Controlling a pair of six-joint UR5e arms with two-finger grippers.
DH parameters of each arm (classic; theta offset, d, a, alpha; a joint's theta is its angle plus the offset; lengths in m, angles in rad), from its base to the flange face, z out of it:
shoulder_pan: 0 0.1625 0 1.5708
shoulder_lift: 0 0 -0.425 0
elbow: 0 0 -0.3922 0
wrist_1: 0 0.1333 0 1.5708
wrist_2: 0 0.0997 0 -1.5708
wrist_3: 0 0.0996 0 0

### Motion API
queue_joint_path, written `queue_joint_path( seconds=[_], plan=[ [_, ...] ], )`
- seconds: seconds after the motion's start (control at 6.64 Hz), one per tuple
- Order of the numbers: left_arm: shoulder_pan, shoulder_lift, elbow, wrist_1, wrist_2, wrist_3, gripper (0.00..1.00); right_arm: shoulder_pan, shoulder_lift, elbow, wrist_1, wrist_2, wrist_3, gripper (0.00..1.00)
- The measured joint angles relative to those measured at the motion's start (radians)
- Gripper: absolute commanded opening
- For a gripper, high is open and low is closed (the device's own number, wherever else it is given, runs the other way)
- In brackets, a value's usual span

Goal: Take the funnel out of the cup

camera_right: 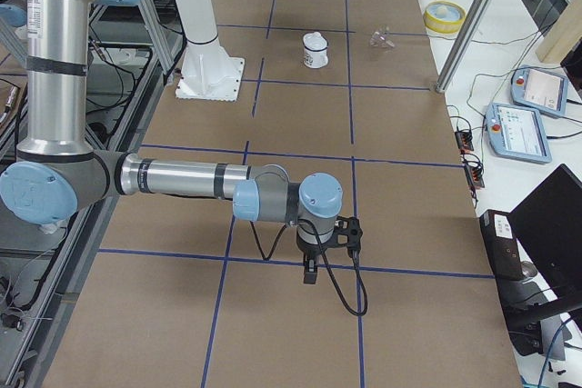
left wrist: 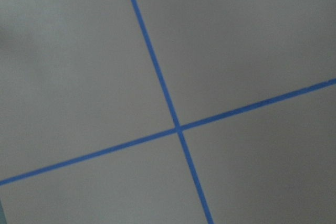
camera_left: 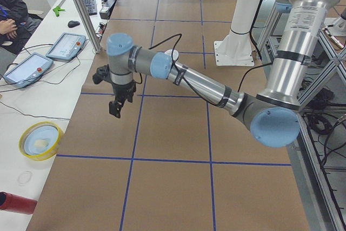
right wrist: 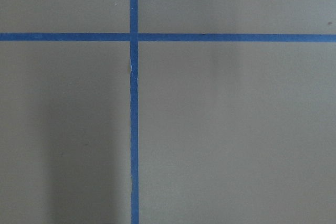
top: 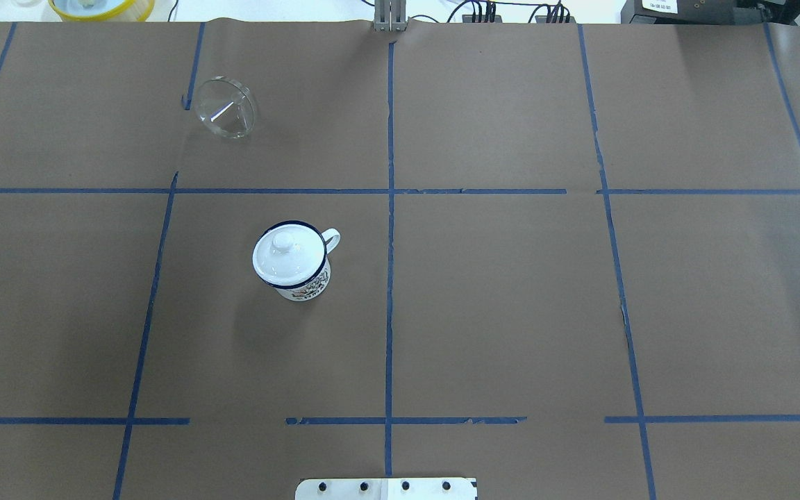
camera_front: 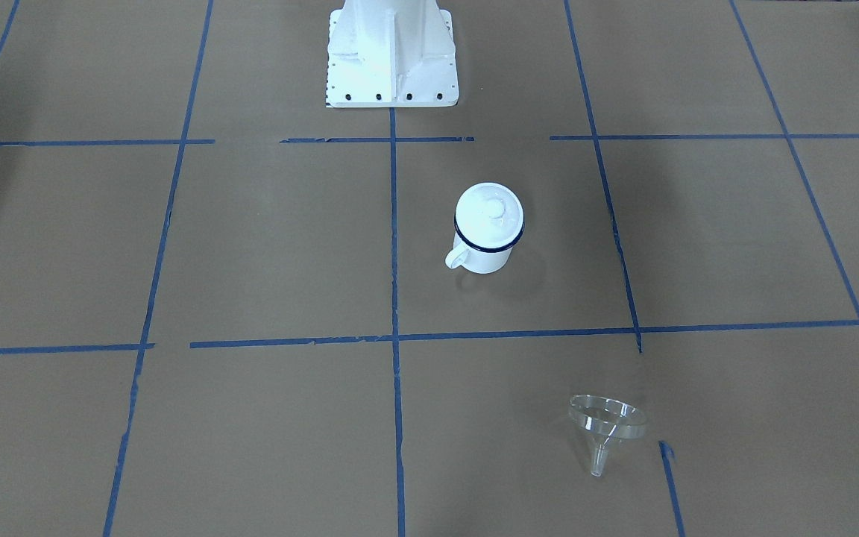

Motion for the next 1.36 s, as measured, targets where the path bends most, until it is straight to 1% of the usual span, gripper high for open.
queue_joint_path(
  seconds=[0.15, 0.3, 0.6, 1.36],
  plan=[
    [-0.016, 0.053, 0.012, -0.011, -0.036, 0.006, 1.00, 0.000, 0.000, 0.000, 0.000, 0.000, 0.000, 1.00],
    [-0.022, 0.075, 0.015, -0.015, -0.064, 0.005, 1.00, 0.000, 0.000, 0.000, 0.000, 0.000, 0.000, 1.00],
    [-0.025, 0.082, 0.017, -0.015, -0.079, 0.005, 1.00, 0.000, 0.000, 0.000, 0.000, 0.000, 0.000, 1.00],
    [-0.024, 0.085, 0.026, -0.020, -0.081, 0.015, 1.00, 0.000, 0.000, 0.000, 0.000, 0.000, 0.000, 1.00]
  ],
)
